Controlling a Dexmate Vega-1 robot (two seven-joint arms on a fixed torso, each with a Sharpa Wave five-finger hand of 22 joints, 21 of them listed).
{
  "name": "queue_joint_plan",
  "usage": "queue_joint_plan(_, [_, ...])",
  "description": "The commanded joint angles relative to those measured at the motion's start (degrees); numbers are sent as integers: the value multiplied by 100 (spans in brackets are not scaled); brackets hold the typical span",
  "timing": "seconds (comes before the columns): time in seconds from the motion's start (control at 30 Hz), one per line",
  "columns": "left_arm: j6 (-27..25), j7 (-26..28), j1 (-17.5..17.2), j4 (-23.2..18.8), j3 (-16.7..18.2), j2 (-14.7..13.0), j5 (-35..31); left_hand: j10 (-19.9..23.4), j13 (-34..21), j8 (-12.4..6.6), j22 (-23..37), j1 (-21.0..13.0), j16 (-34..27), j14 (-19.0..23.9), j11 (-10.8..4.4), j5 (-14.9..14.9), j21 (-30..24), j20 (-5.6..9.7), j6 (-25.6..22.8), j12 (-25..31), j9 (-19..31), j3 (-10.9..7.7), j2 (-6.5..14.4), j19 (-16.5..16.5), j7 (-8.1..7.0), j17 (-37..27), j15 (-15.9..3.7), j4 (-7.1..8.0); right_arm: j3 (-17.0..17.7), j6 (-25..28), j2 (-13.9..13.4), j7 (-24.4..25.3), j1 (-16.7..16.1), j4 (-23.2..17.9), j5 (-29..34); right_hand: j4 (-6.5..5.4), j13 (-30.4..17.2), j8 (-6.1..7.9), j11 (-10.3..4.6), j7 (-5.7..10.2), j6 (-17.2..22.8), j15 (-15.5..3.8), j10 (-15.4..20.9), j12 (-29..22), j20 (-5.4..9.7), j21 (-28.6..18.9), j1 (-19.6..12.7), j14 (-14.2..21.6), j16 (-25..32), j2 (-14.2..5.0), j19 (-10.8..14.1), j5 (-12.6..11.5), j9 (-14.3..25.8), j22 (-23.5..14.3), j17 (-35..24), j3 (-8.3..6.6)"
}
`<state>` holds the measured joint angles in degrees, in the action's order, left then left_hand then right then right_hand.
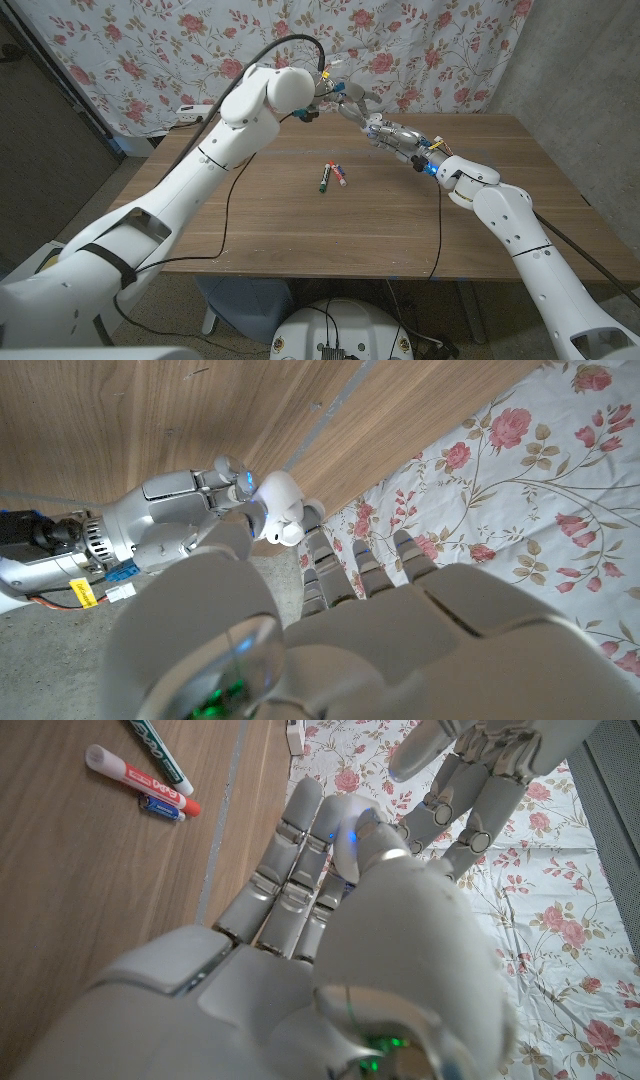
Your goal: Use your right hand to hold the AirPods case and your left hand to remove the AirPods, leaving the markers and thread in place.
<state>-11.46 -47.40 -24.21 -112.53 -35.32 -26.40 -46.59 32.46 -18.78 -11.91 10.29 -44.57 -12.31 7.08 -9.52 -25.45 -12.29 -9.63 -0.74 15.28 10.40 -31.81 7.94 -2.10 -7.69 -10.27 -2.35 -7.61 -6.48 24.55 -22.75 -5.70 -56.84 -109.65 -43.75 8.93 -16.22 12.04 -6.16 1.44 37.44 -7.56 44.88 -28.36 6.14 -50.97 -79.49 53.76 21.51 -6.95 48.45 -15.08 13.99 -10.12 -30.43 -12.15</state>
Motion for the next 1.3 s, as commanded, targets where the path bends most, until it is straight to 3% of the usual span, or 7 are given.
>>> queue_joint_plan(0.03, [-88,234,-168,-77,18,59,-169,168,-46,-1,8,-13,-60,157,-24,-66,-35,-9,-62,68,16,-86,96,-80,-16,-28,-60,-13,-4,1,0,20,-20,-33,-1,-3,-541,-18,-135,21,-4,-606,171,-303,457,-35,-31,56,-7,-40,-15,-27,24,-20,-17,23])
queue_joint_plan(0.37, [-90,188,-183,-79,5,103,-253,305,-129,14,8,-9,-86,349,-104,-111,-40,-8,-90,133,20,-117,54,-156,-17,-19,-157,-73,9,15,-7,43,-48,-59,-12,-4,-543,-18,-133,25,-5,-603,181,-301,457,-56,-31,60,-10,-43,-27,-28,25,-19,-23,21])
queue_joint_plan(0.43, [-48,224,-188,-89,-9,88,-308,434,-183,17,8,2,-102,420,-207,-106,-32,-10,-108,206,21,-92,70,-167,-16,-33,-196,-76,13,14,-5,46,-52,-61,-16,-4,-543,-19,-137,26,-7,-604,178,-299,457,-61,-32,60,-12,-43,-30,-28,25,-19,-24,21])
queue_joint_plan(0.5, [-44,260,-222,-84,19,104,-290,544,-268,12,6,9,-149,597,-174,-100,-19,-5,-156,310,23,-66,75,-176,-27,-59,-290,-91,18,17,-3,52,-57,-61,-21,-4,-548,-19,-138,25,-7,-604,177,-299,456,-66,-32,59,-14,-41,-34,-28,25,-18,-25,21])
queue_joint_plan(0.9, [-4,284,-276,-77,50,130,-342,726,-520,21,3,-175,-212,829,-261,-59,-8,21,-244,598,30,-9,132,-247,-74,-129,-418,-215,17,4,14,70,-63,-44,-23,-5,-552,-20,-141,31,-9,-603,176,-294,457,-89,-32,56,-22,-42,-50,-27,26,-17,-31,20])
queue_joint_plan(1.3, [35,355,-327,-70,86,137,-385,692,-635,36,2,-298,-193,827,-272,-28,-3,18,-253,691,32,29,72,-278,-95,-145,-430,-286,7,14,40,110,-47,-23,-17,-2,-552,-22,-145,27,-15,-604,187,-291,455,-114,-35,60,-26,-37,-63,-27,26,-16,-39,20])
